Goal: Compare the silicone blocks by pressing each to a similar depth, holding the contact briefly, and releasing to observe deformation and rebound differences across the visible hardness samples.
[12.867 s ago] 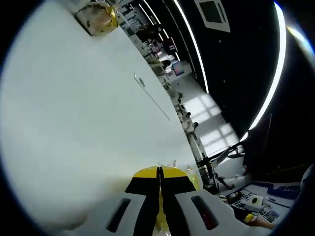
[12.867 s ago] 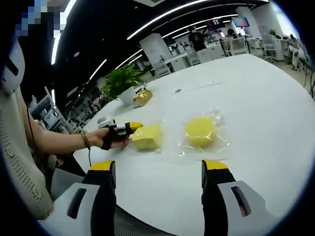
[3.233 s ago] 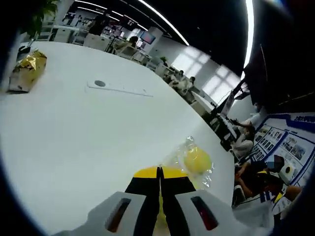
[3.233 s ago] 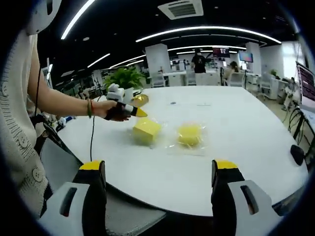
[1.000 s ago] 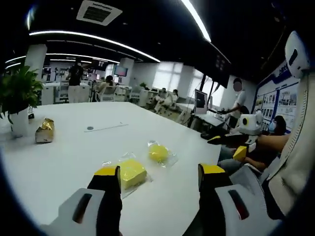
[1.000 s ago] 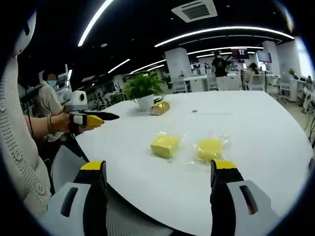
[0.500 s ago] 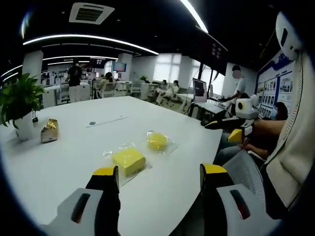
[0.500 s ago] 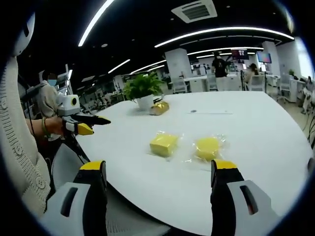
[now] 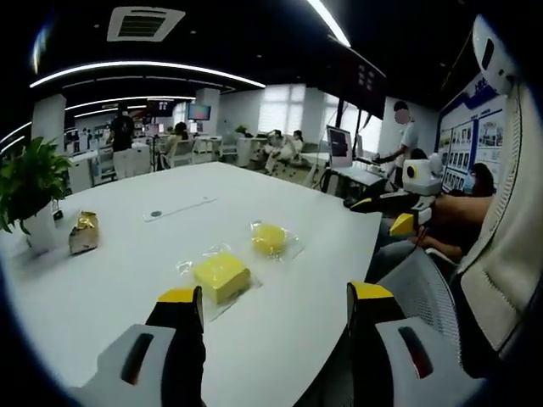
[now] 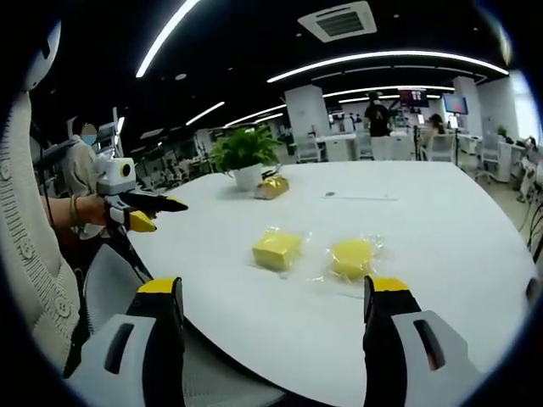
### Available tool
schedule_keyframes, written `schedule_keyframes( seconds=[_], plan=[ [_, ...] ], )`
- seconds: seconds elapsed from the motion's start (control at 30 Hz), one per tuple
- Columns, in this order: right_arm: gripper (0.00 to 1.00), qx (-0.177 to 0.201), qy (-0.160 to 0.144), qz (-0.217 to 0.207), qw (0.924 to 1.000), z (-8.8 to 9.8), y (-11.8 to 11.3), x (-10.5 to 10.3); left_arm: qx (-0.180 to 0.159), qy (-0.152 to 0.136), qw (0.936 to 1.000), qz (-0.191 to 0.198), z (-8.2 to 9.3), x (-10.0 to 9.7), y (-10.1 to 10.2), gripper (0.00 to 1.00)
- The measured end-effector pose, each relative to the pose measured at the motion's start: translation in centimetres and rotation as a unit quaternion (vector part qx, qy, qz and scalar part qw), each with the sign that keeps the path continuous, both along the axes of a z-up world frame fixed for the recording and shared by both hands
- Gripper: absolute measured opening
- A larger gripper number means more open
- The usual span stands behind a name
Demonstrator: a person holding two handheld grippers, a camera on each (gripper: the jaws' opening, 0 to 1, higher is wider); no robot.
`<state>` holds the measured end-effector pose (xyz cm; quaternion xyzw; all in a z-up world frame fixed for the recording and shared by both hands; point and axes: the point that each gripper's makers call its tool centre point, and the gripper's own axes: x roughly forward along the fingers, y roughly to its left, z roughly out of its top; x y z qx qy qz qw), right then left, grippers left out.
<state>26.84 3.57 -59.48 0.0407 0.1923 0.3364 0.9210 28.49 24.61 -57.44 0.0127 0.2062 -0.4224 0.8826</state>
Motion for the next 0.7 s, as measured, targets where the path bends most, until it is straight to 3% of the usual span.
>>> schedule_keyframes(
  seconds=[0.13, 0.27, 0.37, 0.47, 0.63, 0.7],
  plan=[
    [0.81, 0.006, 0.001, -0.008, 1.0, 0.0, -0.4, 0.0, -0.025, 0.024, 0.9994, 0.003, 0.1, 0.5, -0.8, 0.69],
    [0.79, 0.006, 0.004, -0.018, 0.9998, -0.4, -1.2, -0.1, -0.096, 0.071, 0.9927, 0.016, 0.8, 1.6, -2.7, 0.69],
    [0.76, 0.005, 0.01, -0.025, 0.9996, -0.8, -1.7, -0.3, -0.144, 0.098, 0.9843, 0.03, 1.3, 2.9, -3.9, 0.65],
    [0.77, 0.009, 0.016, -0.033, 0.9993, -1.3, -2.3, -0.6, -0.204, 0.13, 0.9694, 0.042, 2.1, 4.7, -5.5, 0.65],
    [0.76, 0.012, 0.024, -0.04, 0.9988, -1.8, -3.1, -0.9, -0.202, 0.147, 0.9669, 0.049, 1.7, 7.1, -8.1, 0.66],
    [0.76, 0.009, 0.028, -0.042, 0.9987, -2.0, -3.3, -0.9, -0.224, 0.17, 0.9584, 0.049, 1.7, 7.8, -9.4, 0.66]
  ],
)
